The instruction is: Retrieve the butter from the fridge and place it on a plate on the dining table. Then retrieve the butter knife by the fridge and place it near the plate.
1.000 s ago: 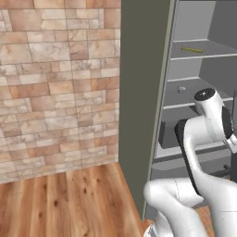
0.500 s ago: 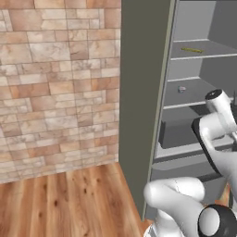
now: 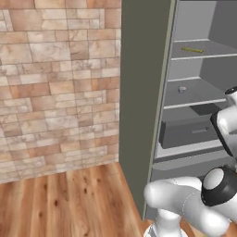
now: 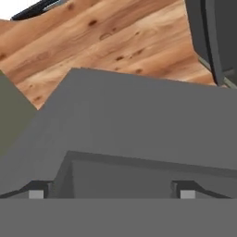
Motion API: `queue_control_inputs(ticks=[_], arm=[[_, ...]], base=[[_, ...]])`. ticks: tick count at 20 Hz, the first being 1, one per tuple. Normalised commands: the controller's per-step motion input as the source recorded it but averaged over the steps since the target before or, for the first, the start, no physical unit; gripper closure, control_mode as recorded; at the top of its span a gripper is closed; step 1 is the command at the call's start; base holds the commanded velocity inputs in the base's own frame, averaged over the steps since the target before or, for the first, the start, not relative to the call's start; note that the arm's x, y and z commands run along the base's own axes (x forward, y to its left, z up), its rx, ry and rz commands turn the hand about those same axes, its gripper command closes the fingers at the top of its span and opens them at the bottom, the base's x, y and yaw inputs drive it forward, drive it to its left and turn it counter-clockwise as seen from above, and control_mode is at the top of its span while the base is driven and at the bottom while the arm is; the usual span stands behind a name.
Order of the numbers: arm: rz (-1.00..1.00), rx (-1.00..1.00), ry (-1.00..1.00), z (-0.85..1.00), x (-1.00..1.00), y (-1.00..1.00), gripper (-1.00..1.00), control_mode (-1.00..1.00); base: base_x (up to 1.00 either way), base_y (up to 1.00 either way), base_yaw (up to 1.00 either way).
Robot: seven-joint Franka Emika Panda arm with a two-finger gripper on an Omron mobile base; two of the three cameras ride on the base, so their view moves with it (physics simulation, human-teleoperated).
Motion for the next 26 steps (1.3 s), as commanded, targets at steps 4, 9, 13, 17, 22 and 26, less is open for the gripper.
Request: queue_control_inputs(ticks=[4,9,13,17,22,26], arm=[[-0.1,0.05,0.06,-0.26,0.0,-1.0,-1.0,-1.0],[-0.05,0.06,0.03,-0.3,0.0,-1.0,-1.0,-1.0],[-0.01,0.11,0.0,-0.14,0.02,-0.71,-1.0,-1.0],[0.01,0.1,0.18,0.22,-0.29,0.5,-1.0,-1.0],[0.15,0.01,0.19,0.23,-0.5,1.0,-1.0,-1.0],[0.27,0.04,0.06,0.07,-0.22,1.0,-1.0,-1.0]], base=[[0.0,0.0,0.0],[0.0,0.0,0.0],[0.0,0.0,0.0],[0.0,0.0,0.0],[0.0,0.0,0.0],[0.0,0.0,0.0]])
